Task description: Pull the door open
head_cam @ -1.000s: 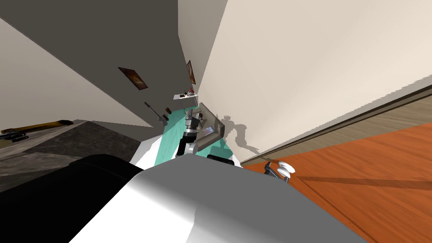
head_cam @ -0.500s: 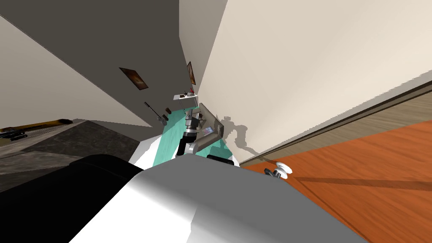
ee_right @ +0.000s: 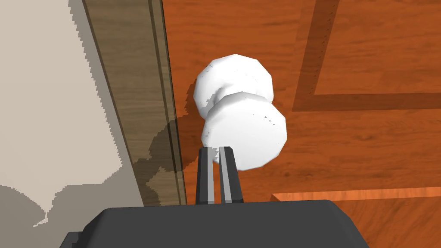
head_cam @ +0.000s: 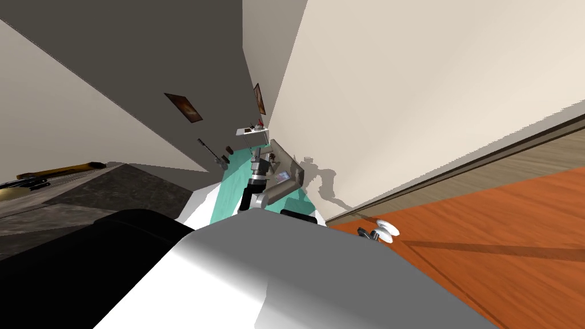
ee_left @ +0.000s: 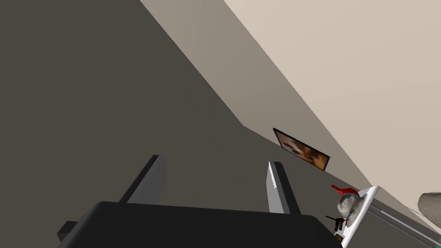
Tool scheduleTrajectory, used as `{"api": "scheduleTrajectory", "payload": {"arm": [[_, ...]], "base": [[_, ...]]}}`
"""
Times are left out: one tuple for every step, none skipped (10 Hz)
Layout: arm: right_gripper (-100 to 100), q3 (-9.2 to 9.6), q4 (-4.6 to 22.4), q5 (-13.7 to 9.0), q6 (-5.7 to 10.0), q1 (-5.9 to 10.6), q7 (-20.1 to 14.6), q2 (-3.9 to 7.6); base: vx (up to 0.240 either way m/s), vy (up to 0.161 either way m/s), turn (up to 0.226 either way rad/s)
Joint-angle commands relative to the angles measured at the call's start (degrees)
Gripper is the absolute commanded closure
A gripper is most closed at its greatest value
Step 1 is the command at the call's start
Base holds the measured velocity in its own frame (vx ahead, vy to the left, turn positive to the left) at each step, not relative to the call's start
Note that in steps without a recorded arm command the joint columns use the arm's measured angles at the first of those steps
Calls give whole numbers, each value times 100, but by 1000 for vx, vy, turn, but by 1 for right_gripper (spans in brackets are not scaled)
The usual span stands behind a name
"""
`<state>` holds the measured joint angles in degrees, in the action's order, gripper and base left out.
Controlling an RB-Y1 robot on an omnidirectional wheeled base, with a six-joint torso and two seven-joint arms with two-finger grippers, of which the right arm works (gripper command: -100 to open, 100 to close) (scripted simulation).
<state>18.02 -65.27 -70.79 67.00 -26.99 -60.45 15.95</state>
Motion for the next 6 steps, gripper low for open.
{"api": "scheduleTrajectory", "payload": {"arm": [[-100, -1, 5, -4, -10, 14, 3, 7], [-100, -3, 5, -8, -19, 27, 7, 16], [-100, -6, 6, -13, -29, 43, 13, 27], [-100, -10, 6, -19, -41, 60, 19, 39], [-100, -13, 6, -25, -54, 80, 26, 52], [-100, -17, 7, -32, -68, 101, 33, 66]], "base": [[-115, 175, -31], [-147, 175, -35], [-153, 159, -46], [-181, 148, -36], [-231, 146, -42], [-205, 106, -45]]}}
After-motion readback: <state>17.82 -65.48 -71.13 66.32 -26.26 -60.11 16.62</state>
